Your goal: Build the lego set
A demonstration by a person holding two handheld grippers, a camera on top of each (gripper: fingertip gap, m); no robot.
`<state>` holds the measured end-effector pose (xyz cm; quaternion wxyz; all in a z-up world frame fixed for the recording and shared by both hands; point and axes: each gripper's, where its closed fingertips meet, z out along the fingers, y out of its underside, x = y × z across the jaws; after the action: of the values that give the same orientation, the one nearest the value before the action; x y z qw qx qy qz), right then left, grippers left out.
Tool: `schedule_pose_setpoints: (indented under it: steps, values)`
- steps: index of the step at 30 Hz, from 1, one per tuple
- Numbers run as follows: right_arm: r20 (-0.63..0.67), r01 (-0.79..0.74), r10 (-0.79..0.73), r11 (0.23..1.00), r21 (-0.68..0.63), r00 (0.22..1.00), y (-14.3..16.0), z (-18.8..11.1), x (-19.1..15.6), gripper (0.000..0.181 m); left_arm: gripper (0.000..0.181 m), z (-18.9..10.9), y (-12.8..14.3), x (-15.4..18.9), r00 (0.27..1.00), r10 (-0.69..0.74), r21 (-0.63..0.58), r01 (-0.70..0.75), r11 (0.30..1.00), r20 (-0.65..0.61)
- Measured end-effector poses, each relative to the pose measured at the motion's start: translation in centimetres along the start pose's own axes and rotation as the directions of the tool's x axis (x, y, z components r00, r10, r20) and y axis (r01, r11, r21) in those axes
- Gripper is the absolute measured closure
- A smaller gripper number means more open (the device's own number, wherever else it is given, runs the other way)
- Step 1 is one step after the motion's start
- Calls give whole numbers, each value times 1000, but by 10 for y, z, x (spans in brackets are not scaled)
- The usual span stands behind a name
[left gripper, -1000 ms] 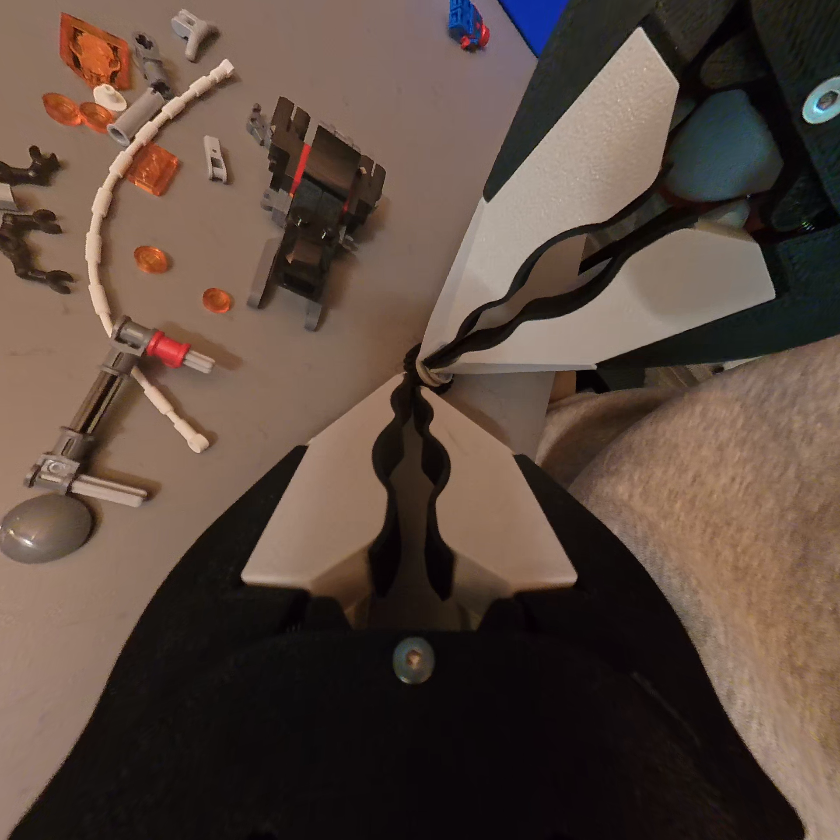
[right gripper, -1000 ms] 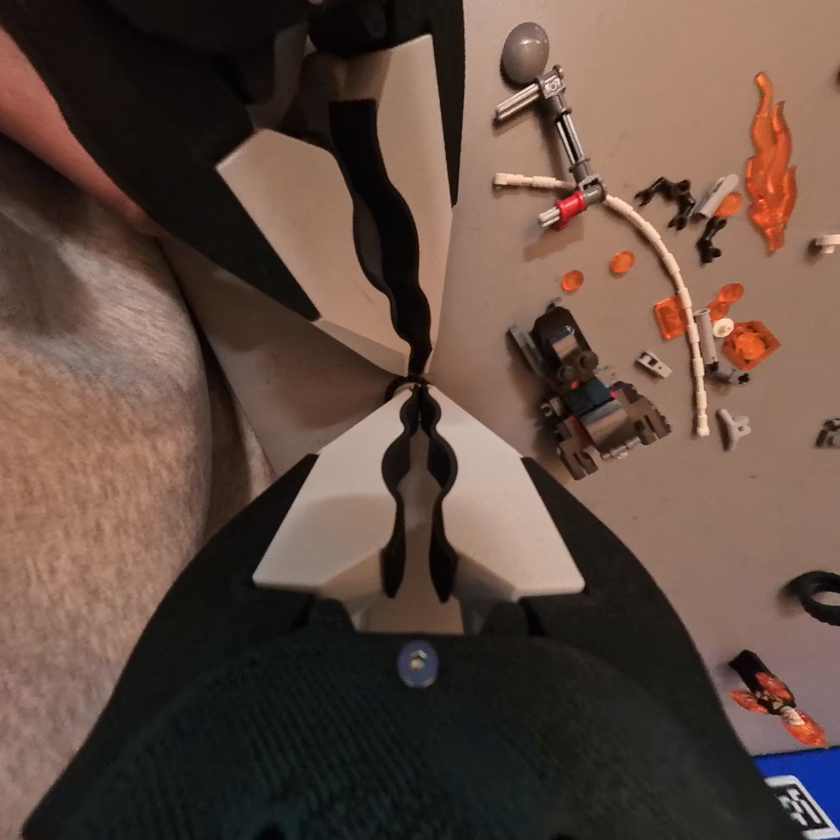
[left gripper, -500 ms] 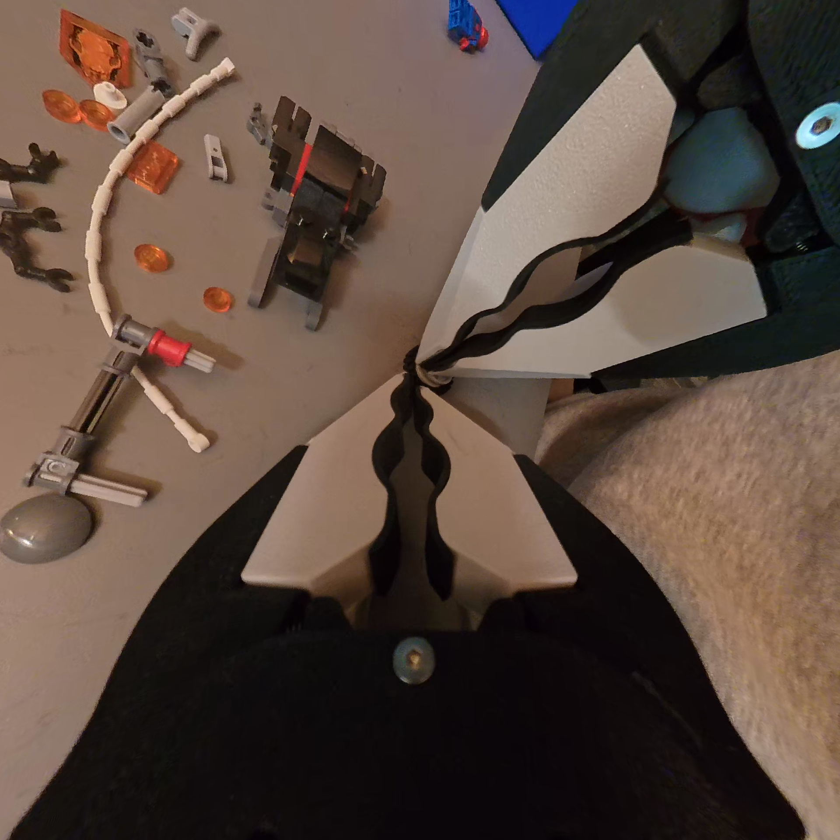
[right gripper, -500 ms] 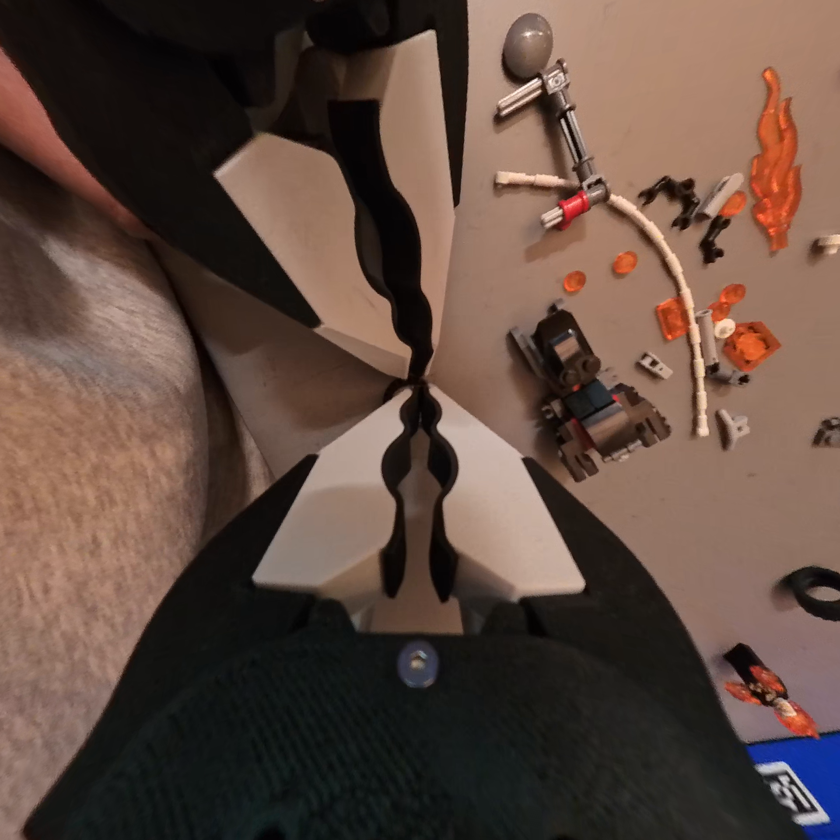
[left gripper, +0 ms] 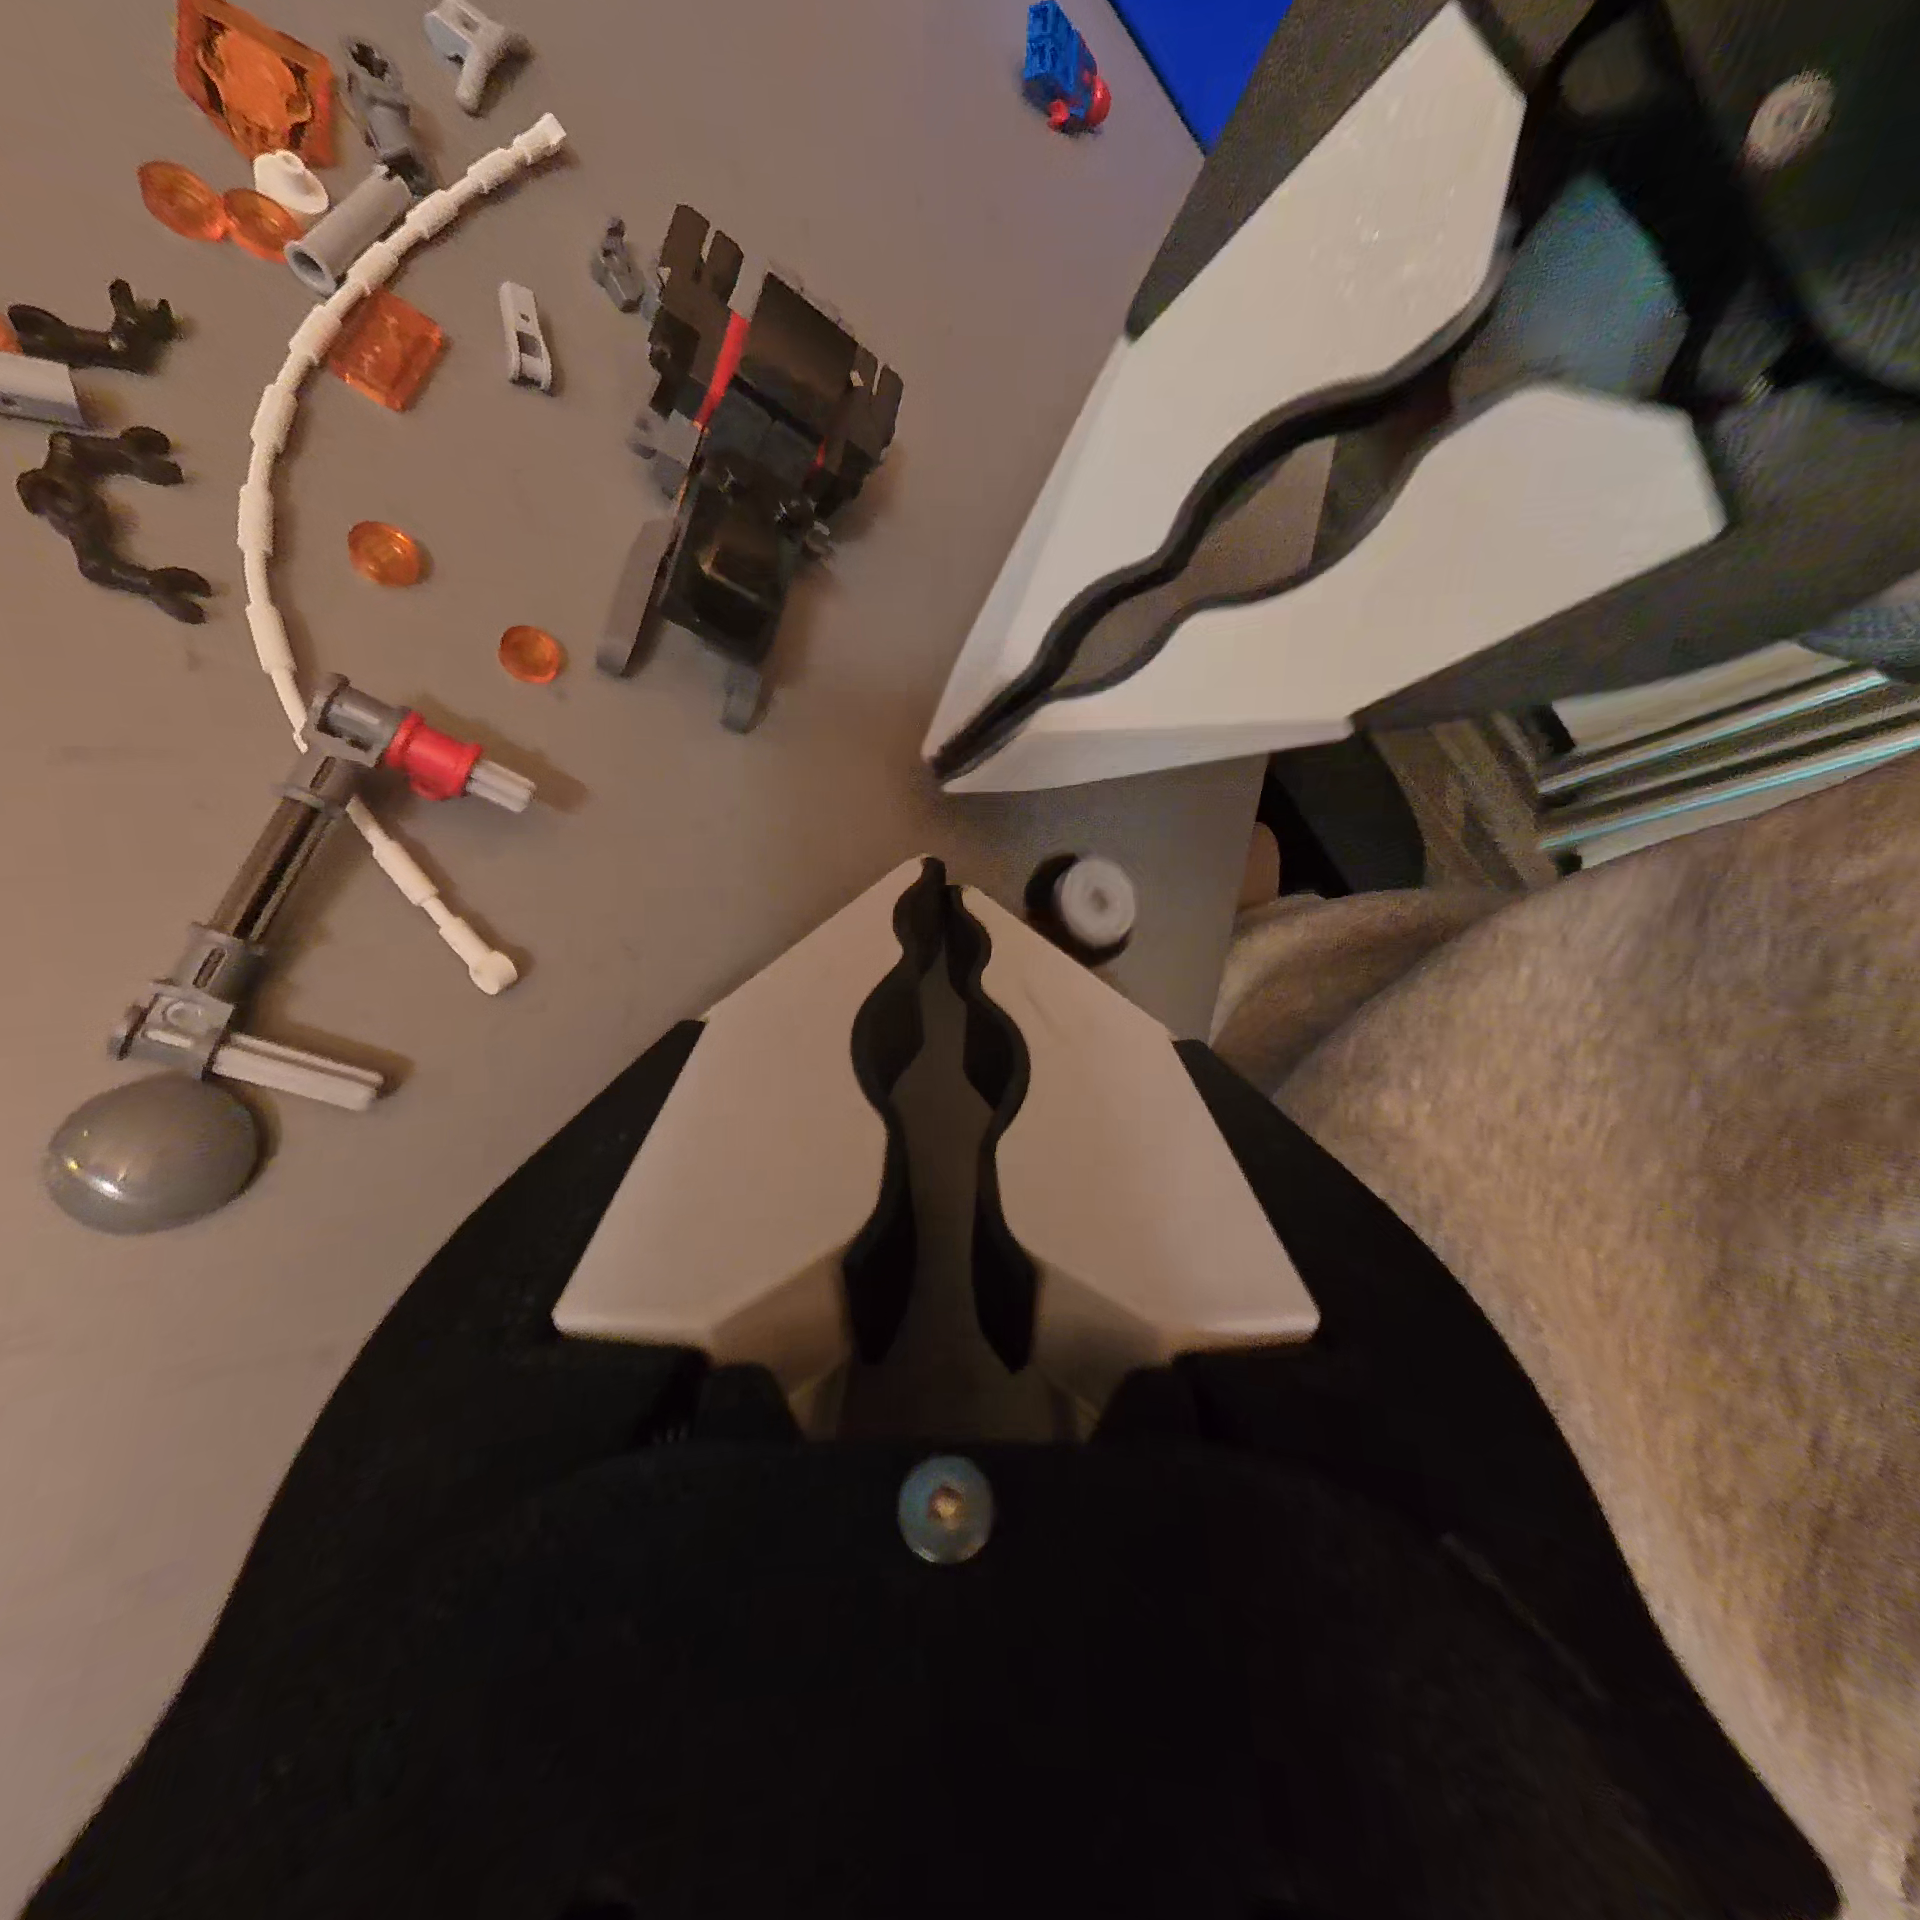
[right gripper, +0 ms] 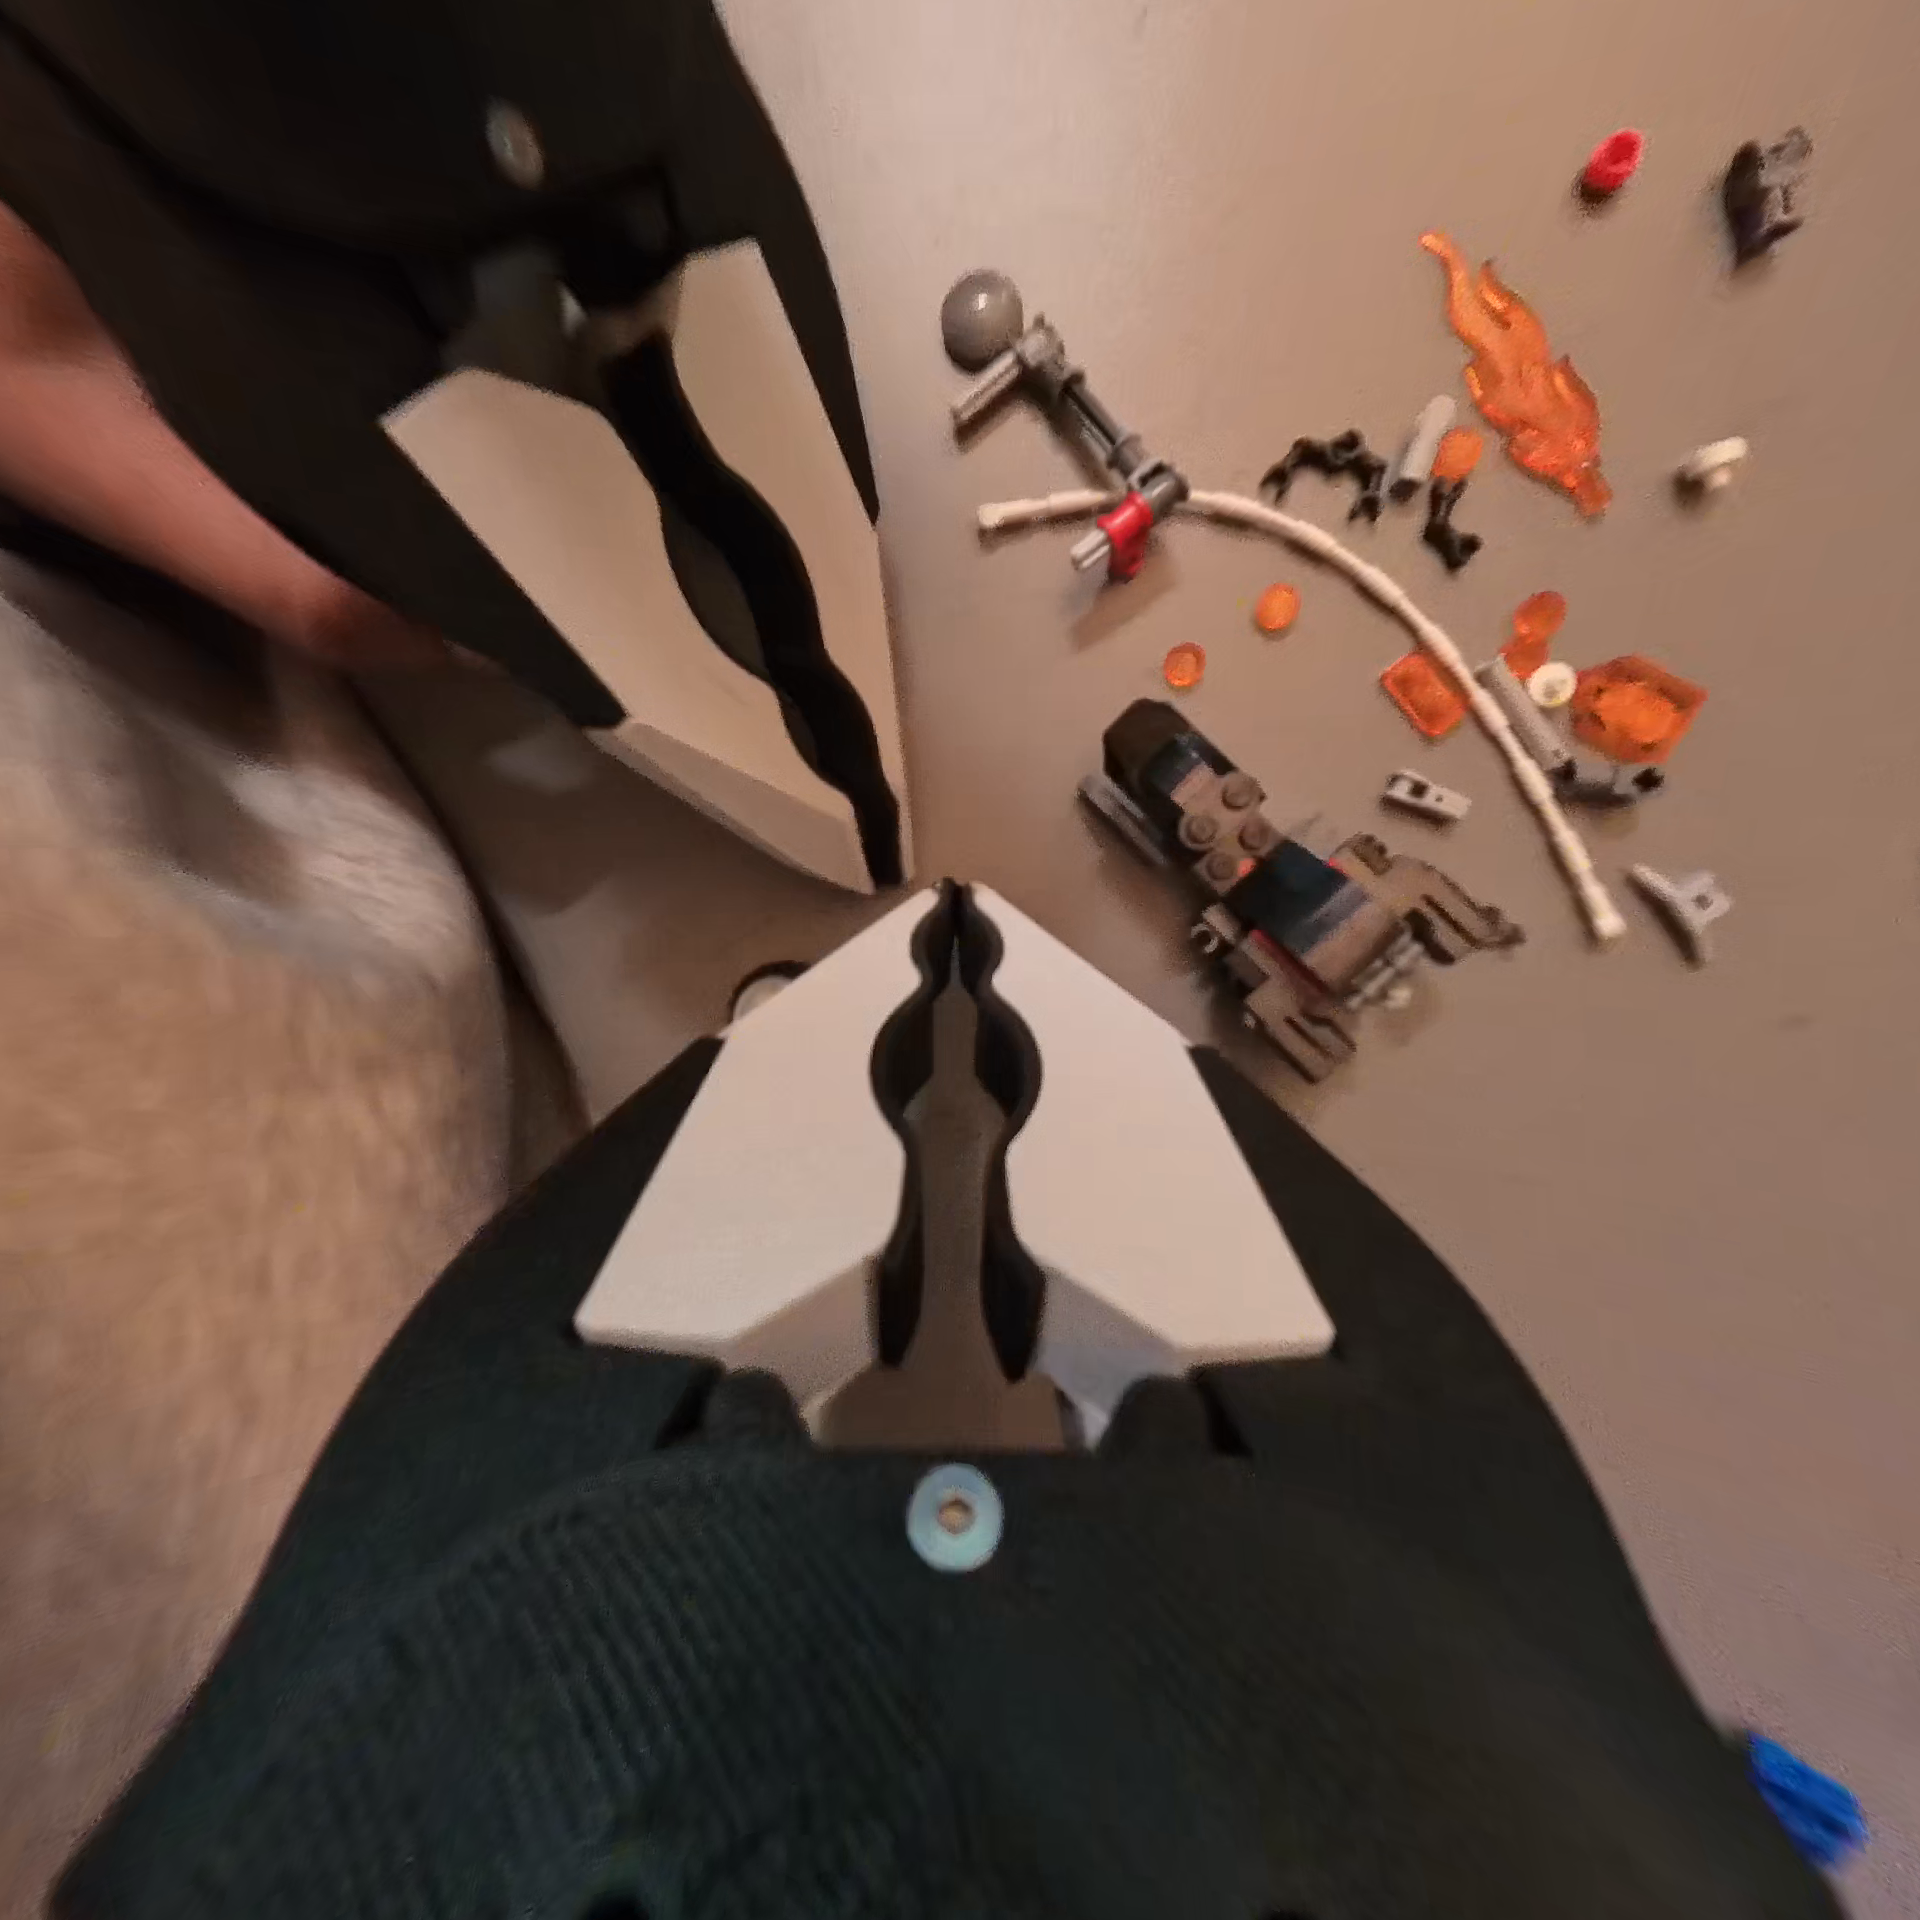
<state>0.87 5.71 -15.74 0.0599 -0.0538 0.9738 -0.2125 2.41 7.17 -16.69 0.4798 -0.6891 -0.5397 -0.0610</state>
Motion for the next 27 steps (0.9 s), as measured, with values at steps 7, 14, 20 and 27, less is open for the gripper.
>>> schedule_pose_setpoints:
  steps: [7, 14, 20, 27]
  values:
    - [71, -85, 73, 980, 182, 995, 18, -18, -19, 166, 181, 0, 0, 0, 1000, 9, -1, -9, 1000, 10]
    - [124, -74, 49, 975, 210, 991, 35, -1, -50, 153, 181, 1, 1, 0, 998, 48, -6, -48, 999, 44]
    - [38, 38, -48, 970, 240, 998, 32, 4, -49, 160, 165, -2, -4, 15, 995, 79, 33, -77, 996, -56]
    - [-324, 319, -171, 813, 488, 931, 1, -31, -25, 161, 141, -24, -26, 31, 952, 11, 189, 49, 981, -305]
